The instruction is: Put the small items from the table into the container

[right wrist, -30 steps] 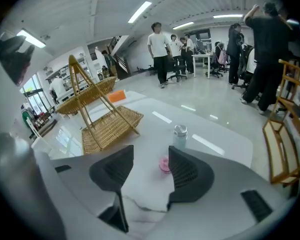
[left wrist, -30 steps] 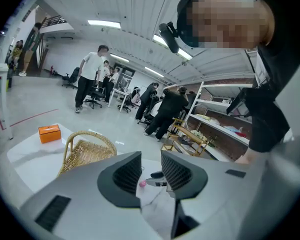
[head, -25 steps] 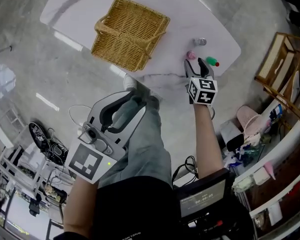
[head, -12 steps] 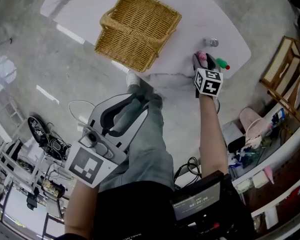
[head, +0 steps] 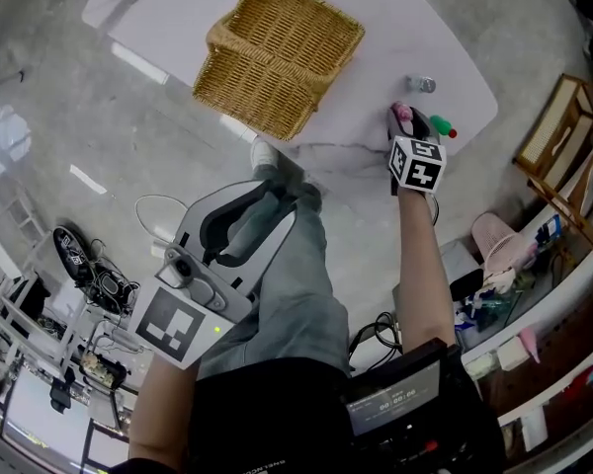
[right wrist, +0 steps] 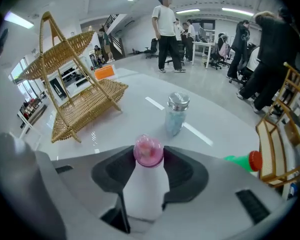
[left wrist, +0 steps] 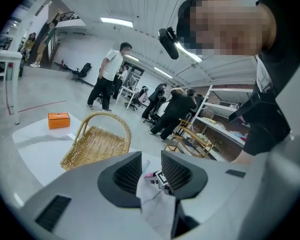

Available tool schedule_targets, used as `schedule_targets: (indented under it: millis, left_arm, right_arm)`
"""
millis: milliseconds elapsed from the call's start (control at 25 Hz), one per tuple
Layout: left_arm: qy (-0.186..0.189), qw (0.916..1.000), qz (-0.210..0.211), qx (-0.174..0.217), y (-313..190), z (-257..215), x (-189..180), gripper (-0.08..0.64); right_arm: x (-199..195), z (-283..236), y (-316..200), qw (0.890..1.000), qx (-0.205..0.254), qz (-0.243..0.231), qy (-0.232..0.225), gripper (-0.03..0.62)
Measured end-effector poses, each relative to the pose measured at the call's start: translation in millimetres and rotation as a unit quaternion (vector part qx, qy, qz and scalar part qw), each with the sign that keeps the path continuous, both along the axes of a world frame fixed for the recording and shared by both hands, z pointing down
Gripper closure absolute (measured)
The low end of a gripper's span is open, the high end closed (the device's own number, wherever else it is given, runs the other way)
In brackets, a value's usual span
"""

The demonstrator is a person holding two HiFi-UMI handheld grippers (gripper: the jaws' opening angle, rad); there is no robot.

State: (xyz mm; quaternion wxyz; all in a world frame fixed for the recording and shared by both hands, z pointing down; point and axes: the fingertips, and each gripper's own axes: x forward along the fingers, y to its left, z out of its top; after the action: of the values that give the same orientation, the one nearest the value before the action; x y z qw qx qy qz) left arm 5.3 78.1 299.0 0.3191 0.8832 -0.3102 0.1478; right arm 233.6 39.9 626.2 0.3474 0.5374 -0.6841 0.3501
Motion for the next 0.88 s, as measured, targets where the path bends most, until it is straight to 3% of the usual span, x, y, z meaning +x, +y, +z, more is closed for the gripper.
schedule_targets:
  millis: [400,880]
  left_arm:
    - [0.015,0.9998,-0.004,0.014,4.5,9.0,-12.3,0.455]
    - [0.043,0.9979,-0.038,0.031,5.9,24.9,-38.0,0.454]
  right_arm:
    - [-49.2,-95.8,-0.8,0.997,0.037,-0.061,-0.037,0.413]
    - [-135.3,-239.6,-0.4,0.976,0.102,-0.17,-0.094,0.413]
